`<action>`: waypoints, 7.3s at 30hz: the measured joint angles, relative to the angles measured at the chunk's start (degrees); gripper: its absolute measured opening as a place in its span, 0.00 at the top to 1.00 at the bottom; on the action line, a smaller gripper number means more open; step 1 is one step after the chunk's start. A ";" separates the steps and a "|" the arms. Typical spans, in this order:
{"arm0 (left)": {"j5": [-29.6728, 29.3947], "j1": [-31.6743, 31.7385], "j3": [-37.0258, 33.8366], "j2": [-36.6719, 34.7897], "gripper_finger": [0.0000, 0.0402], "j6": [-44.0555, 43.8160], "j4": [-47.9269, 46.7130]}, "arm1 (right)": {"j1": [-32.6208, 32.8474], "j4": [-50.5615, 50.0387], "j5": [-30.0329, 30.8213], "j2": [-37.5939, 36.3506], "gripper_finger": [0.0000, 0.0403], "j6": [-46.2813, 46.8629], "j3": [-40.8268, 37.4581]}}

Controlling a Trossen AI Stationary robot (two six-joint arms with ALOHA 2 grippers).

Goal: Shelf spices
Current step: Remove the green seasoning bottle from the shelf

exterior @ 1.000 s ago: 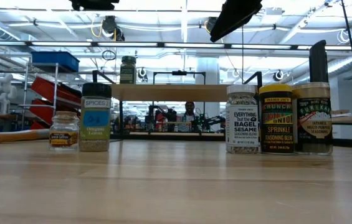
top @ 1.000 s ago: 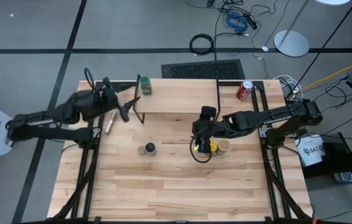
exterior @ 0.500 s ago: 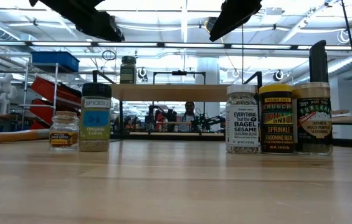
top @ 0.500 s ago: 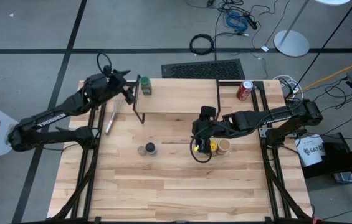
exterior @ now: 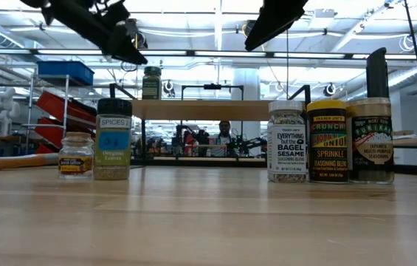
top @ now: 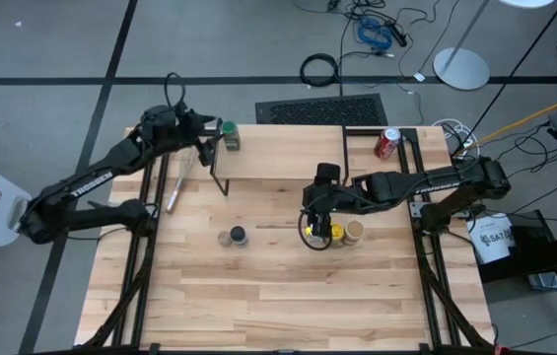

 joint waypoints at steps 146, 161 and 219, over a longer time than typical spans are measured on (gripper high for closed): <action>-27.38 -67.13 -6.01 31.92 0.48 -37.98 36.97 | 7.34 -7.61 0.50 -7.93 0.35 13.78 0.02; -34.12 -70.58 -5.99 36.18 0.48 -37.79 36.73 | 8.89 -7.67 0.48 -7.78 0.35 14.51 0.02; -30.82 -58.93 -5.97 36.00 0.38 -29.92 27.13 | 8.81 -6.93 0.48 -7.19 0.35 13.55 0.02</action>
